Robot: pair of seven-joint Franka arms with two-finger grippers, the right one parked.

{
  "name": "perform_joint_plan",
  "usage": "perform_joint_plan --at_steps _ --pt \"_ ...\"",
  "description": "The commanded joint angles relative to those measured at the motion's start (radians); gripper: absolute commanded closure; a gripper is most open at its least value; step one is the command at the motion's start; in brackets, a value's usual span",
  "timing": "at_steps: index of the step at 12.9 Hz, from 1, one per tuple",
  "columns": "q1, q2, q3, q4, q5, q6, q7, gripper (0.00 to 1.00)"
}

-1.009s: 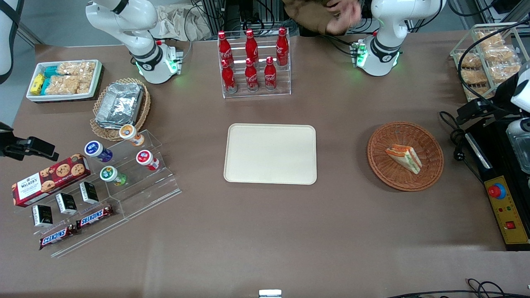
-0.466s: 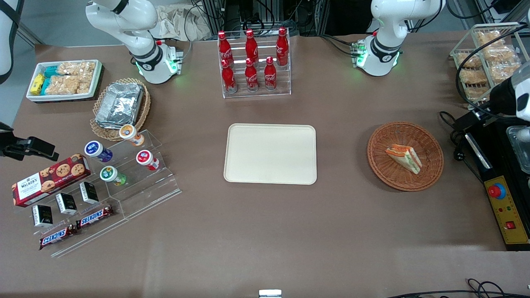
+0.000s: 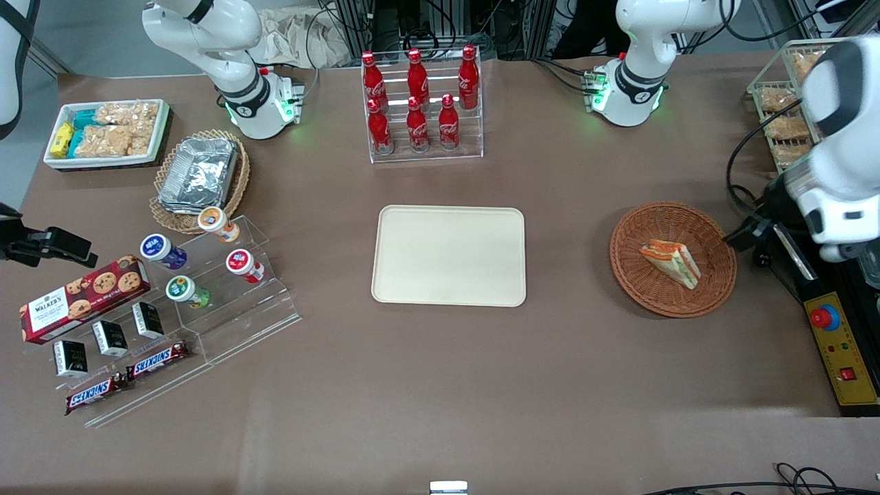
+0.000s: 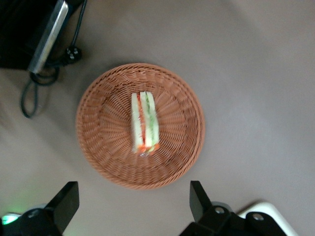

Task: Place sandwich from basket to tray
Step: 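Lower the open left gripper over the wrapped sandwich in the basket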

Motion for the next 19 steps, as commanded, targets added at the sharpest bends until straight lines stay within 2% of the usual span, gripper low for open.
perform_joint_plan --at_steps 1,7,18,19 --pt "0.003 -0.037 -0.01 -0.196 0.022 0.21 -0.157 0.0" --pt "0.029 0.038 -0.006 -0.356 0.017 0.488 -0.222 0.0" --pt "0.031 0.133 -0.004 -0.556 0.019 0.841 -0.22 0.0" --pt "0.031 0.133 -0.004 -0.556 0.017 0.842 -0.22 0.09"
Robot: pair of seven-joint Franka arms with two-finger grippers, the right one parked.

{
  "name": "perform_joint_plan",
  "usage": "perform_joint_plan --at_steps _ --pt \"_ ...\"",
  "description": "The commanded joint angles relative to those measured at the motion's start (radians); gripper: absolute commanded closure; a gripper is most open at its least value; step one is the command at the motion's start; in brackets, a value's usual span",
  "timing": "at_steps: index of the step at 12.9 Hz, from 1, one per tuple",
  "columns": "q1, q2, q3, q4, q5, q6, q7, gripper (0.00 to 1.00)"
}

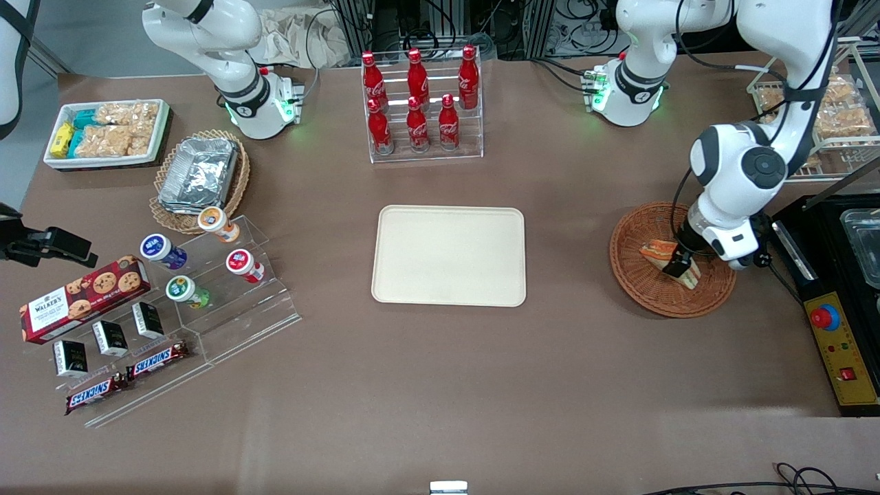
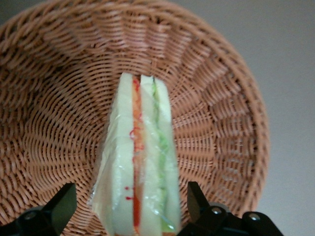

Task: Place sandwich from basket to tray
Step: 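Close the left gripper on the wrapped sandwich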

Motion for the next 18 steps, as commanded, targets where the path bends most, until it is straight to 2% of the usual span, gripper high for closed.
perform_joint_plan --at_steps 1,2,9,12,14,16,18 --pt "0.01 -0.012 -0.006 -0.02 0.012 0.027 -0.02 0.58" --pt "0.01 -0.012 -0.007 -0.02 0.013 0.027 -0.016 1.0" --pt "0.01 -0.064 -0.006 0.003 0.013 0.001 0.01 1.0" --pt "0.008 -0.133 -0.006 0.131 0.013 -0.28 0.092 1.0" --pt "0.008 -0.153 -0.01 0.278 0.009 -0.507 0.142 1.0" --pt "0.005 -0.142 -0.012 0.493 -0.017 -0.768 0.216 1.0" --pt "0.007 -0.154 -0.007 0.625 -0.079 -0.937 0.381 1.0"
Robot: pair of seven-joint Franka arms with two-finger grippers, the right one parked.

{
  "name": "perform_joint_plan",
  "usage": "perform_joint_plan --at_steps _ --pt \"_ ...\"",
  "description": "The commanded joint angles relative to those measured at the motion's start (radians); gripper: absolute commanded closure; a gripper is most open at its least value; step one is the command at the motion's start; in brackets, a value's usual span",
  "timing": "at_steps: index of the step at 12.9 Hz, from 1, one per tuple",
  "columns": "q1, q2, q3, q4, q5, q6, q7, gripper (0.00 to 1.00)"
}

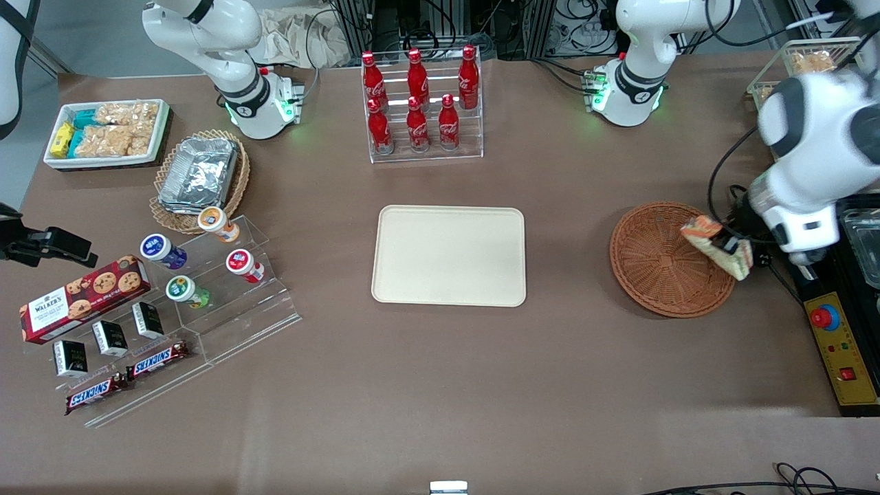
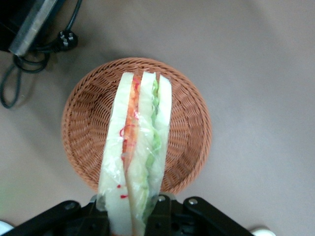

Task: Place sandwich from basket to tray
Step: 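Lift the sandwich out of the basket and carry it toward the tray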

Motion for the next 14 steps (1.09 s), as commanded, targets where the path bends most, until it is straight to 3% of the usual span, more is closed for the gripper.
perform_joint_plan --at_steps 1,3,7,12,14 --pt "0.007 0.014 -0.004 0.169 -0.073 -0.18 0.204 1.0" --pt "-0.004 -0.008 -0.013 0.229 -0.139 -0.245 0.391 1.0" --pt "-0.004 -0.027 -0.192 0.294 -0.136 -0.297 0.548 1.0" --pt "-0.005 0.045 -0.461 0.297 -0.085 -0.157 0.276 1.0" --pt "-0.005 0.112 -0.563 0.277 -0.006 -0.069 0.081 1.0"
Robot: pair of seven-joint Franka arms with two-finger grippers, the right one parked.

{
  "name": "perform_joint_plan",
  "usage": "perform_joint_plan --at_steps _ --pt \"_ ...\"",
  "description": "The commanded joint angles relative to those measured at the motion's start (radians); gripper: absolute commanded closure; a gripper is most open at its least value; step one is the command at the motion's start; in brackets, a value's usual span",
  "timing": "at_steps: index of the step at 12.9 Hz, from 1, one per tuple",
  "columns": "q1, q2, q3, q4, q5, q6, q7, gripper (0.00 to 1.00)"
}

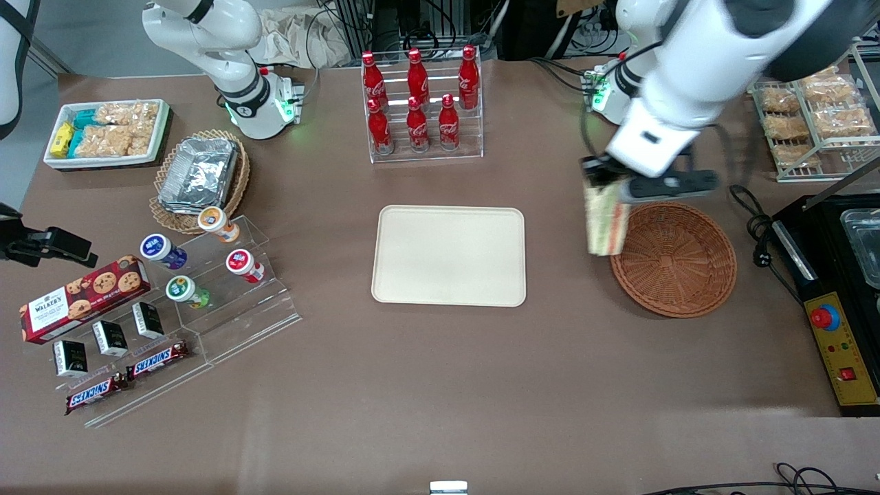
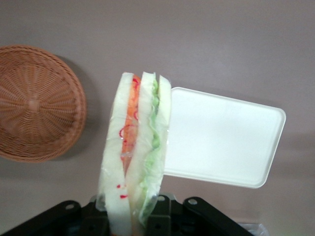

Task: Place sandwich from basket to tray
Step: 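Lift the sandwich out of the basket and carry it toward the tray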

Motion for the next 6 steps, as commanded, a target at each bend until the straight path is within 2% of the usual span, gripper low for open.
perform_joint_plan --at_steps 1,3,6 --pt "0.002 0.104 -0.119 -0.025 0.107 0.127 -0.229 1.0" --pt "-0.042 0.129 -0.135 -0.128 0.164 0.265 -0.302 1.0" --pt "-0.058 0.136 -0.135 -0.353 0.18 0.529 -0.291 1.0"
